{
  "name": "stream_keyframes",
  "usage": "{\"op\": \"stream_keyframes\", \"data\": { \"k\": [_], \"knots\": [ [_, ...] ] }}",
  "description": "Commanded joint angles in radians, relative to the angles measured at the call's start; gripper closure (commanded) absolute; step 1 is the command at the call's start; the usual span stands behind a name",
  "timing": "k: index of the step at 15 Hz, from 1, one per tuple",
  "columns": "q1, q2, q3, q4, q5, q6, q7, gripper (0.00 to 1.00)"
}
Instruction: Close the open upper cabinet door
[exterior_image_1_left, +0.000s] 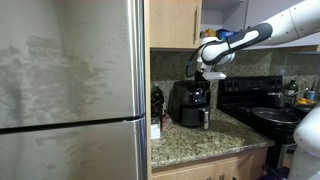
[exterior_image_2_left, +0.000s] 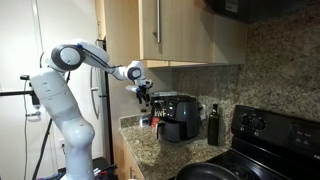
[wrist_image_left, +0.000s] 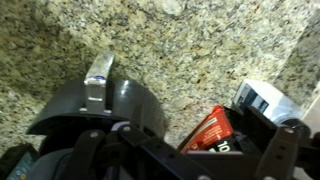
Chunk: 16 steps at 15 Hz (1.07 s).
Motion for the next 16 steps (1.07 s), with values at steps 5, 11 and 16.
{"op": "stream_keyframes", "data": {
  "k": [5, 11, 16],
  "knots": [
    [-0.227, -0.119, -0.225, -0.136, -0.018, -0.078, 0.025, 0.00],
    [-0.419, -0.365, -0.386, -0.319, -0.023, -0.180, 0.006, 0.00],
    [-0.444, -0.404, -0.413, -0.311, -0.007, -0.186, -0.023, 0.00]
  ]
}}
